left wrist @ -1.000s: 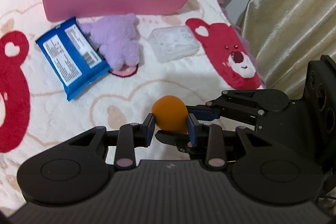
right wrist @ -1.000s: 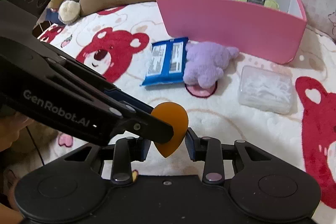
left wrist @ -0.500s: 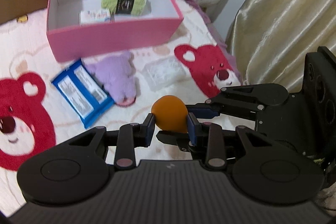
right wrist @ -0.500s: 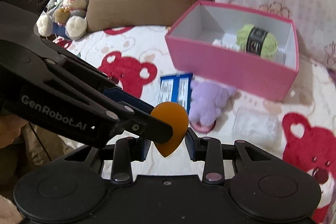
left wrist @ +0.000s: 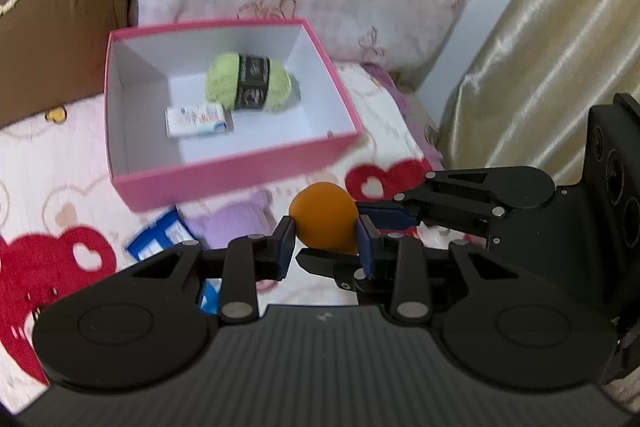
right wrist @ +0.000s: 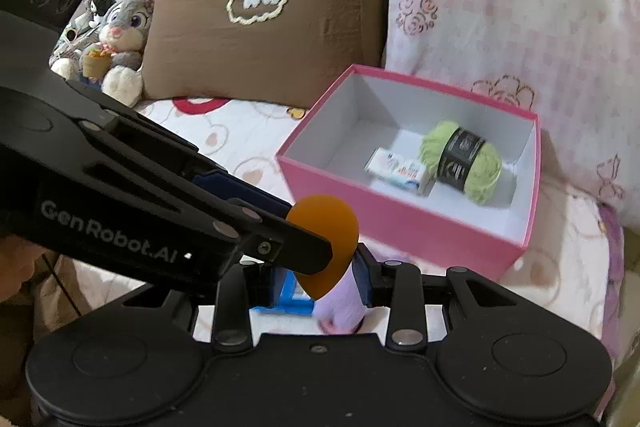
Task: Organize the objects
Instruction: 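Lift the orange sponge with the left tool and carry it into the pink box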
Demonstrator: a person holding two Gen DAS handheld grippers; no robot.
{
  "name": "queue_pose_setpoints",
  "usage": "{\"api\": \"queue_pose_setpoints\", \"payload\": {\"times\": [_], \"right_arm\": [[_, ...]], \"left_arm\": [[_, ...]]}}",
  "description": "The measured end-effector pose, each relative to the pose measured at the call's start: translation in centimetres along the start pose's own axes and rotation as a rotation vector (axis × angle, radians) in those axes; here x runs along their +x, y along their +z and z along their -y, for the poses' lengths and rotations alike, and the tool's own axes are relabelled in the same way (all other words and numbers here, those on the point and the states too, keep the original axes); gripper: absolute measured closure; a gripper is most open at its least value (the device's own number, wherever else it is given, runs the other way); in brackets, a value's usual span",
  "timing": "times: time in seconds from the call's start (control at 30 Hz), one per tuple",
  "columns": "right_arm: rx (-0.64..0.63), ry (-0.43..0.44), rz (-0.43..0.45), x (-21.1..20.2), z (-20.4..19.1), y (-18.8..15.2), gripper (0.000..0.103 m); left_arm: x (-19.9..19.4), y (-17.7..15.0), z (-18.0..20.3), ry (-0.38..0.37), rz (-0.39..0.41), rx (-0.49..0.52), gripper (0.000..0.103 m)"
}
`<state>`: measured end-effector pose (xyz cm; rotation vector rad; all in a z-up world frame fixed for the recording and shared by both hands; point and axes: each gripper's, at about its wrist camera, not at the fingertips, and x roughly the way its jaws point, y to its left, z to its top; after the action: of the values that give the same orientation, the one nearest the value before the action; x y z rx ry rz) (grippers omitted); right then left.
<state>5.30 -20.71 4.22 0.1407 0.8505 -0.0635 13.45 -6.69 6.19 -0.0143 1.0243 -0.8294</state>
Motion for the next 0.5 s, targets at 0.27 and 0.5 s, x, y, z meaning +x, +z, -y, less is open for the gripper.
{"api": "queue_pose_setpoints", "payload": {"times": [0.27,0.5], "right_arm": [[0.05,0.054,0.035,3.3,3.1,3.0,0.064],[0.074,0.037,0.029,8.0,5.3,6.4,0.064]], "left_arm": [[1.8,4.1,-2.4,0.051,0.03,-0.014,0.072],[5.0,7.8,-5.2,0.086,0.062,0.002,0.073]]}}
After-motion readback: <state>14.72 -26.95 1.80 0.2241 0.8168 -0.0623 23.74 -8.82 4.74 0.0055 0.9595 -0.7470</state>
